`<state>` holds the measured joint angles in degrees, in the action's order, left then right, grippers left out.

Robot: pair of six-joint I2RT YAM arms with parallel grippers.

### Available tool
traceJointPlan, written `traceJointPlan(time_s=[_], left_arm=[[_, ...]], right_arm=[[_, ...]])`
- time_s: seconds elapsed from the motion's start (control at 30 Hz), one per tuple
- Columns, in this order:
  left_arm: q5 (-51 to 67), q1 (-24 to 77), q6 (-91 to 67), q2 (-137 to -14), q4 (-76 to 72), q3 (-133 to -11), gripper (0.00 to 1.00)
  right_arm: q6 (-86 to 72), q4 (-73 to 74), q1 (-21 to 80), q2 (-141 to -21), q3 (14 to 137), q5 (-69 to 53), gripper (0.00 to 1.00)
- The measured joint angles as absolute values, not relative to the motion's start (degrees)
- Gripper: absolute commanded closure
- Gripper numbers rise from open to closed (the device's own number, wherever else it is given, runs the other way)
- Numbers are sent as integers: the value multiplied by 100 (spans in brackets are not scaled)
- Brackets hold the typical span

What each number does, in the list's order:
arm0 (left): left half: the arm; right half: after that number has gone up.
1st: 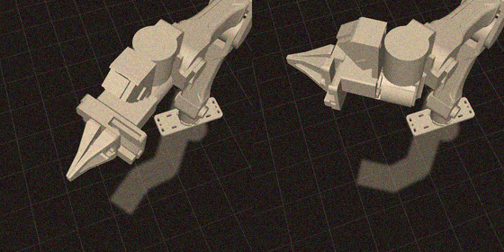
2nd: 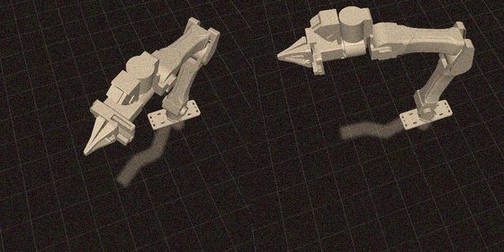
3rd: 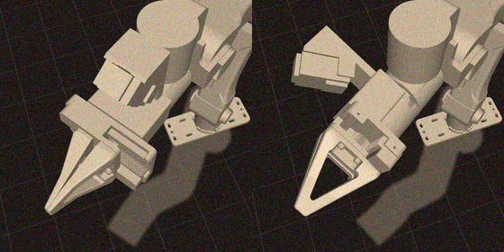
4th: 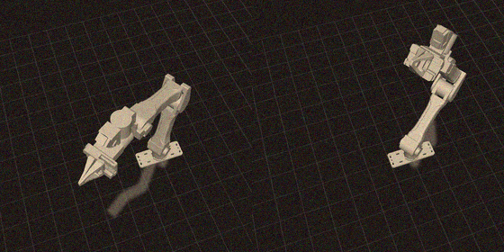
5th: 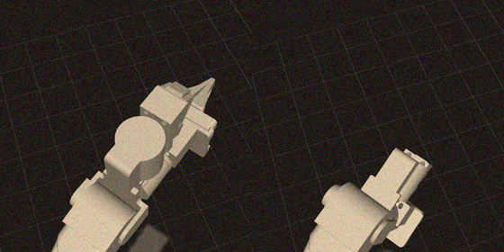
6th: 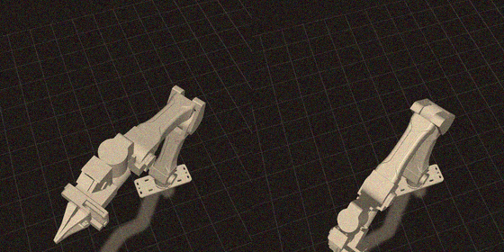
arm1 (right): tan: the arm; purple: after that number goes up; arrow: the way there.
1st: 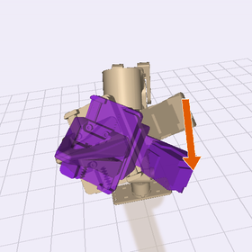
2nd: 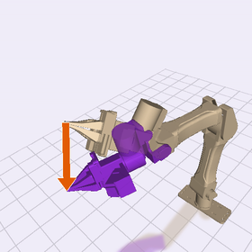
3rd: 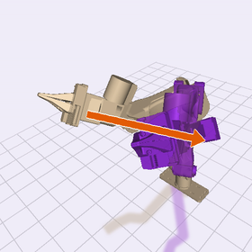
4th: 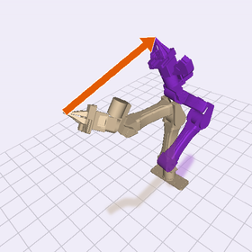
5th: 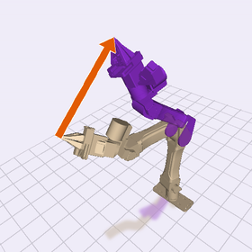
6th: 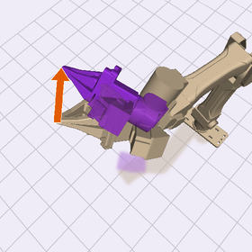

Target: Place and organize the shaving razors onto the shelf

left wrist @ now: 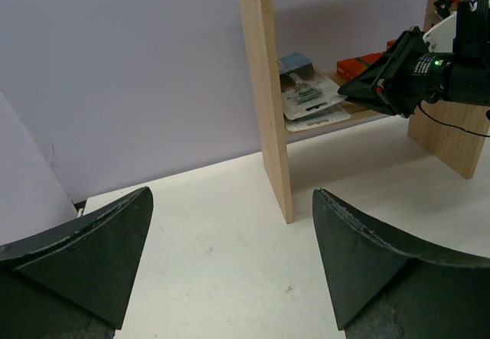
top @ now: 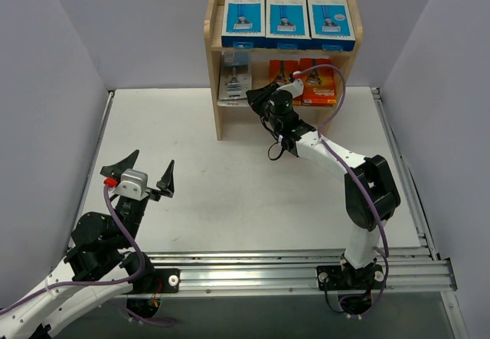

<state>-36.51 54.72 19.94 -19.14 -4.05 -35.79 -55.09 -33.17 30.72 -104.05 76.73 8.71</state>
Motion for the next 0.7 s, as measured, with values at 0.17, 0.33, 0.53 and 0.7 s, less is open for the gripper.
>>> traceJointPlan(time_s=[0.17, 0.33, 0.53, 0.7], left_arm=[[-3634, 5472, 1994, -1914, -403, -3579, 6], [-3588, 5472, 1994, -1916, -403, -3579, 6], [-3568, 5472, 1994, -1918, -401, -3579, 6], [-3568, 5472, 1994, -1918, -401, -3579, 6]], right_arm=[[-5535, -3319, 3083, -10405, 7673, 823, 89], [-5548, -3319, 3085, -10405, 7673, 799, 87], [-5548, -3317, 3116, -10405, 7673, 760, 83], [-5546, -3306, 3122, -10405, 7673, 740, 80]])
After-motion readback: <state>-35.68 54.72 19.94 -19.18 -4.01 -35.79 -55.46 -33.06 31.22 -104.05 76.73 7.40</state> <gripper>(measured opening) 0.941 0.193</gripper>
